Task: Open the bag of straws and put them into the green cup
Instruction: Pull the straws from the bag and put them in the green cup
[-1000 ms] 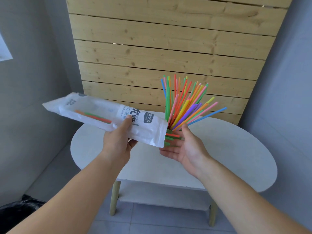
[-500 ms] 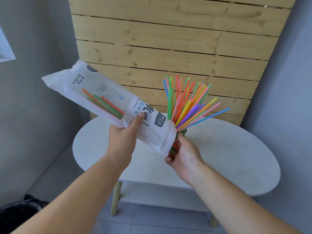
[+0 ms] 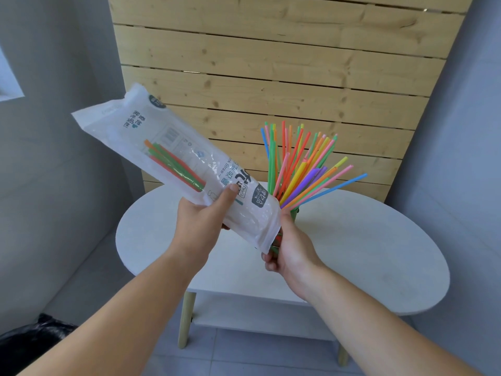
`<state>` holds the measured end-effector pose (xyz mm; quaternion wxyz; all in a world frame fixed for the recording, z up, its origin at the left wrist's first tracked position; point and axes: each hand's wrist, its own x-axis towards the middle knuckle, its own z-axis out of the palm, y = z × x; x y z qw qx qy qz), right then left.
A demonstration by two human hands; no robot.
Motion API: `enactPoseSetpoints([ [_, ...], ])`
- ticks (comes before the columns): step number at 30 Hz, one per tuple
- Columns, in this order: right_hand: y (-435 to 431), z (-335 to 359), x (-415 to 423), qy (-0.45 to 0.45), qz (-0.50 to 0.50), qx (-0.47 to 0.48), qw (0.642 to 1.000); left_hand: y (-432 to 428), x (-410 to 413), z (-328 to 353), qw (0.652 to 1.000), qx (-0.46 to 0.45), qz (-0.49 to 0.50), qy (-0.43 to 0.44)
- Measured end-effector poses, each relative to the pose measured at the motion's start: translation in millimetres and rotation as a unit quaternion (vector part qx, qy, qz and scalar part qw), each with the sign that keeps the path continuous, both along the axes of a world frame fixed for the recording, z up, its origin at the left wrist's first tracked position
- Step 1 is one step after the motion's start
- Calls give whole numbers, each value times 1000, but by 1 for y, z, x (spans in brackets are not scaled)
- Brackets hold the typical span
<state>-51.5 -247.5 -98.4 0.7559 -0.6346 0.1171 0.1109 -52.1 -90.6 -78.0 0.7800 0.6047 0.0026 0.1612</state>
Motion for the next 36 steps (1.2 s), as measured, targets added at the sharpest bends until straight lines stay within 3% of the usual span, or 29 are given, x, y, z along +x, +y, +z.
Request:
enactPoseSetpoints([
  [5, 0, -1, 1, -26, -14, -55, 998, -3, -1, 2, 996, -38, -78, -19],
  [11, -3, -1, 2, -58, -5, -59, 997, 1, 0, 3, 984, -99, -145, -9],
  [19, -15, 11, 6, -74, 22, 32, 997, 11, 8, -5, 990, -131, -47, 34],
  [23, -23, 17, 9, -87, 18, 35, 995, 13, 9, -6, 987, -154, -37, 38],
  [29, -26, 17, 10, -49, 34, 123, 991, 11, 8, -3, 985, -167, -40, 24],
  [36, -42, 26, 14, -58, 34, 106, 992, 19, 10, -2, 977, -207, -12, 42],
])
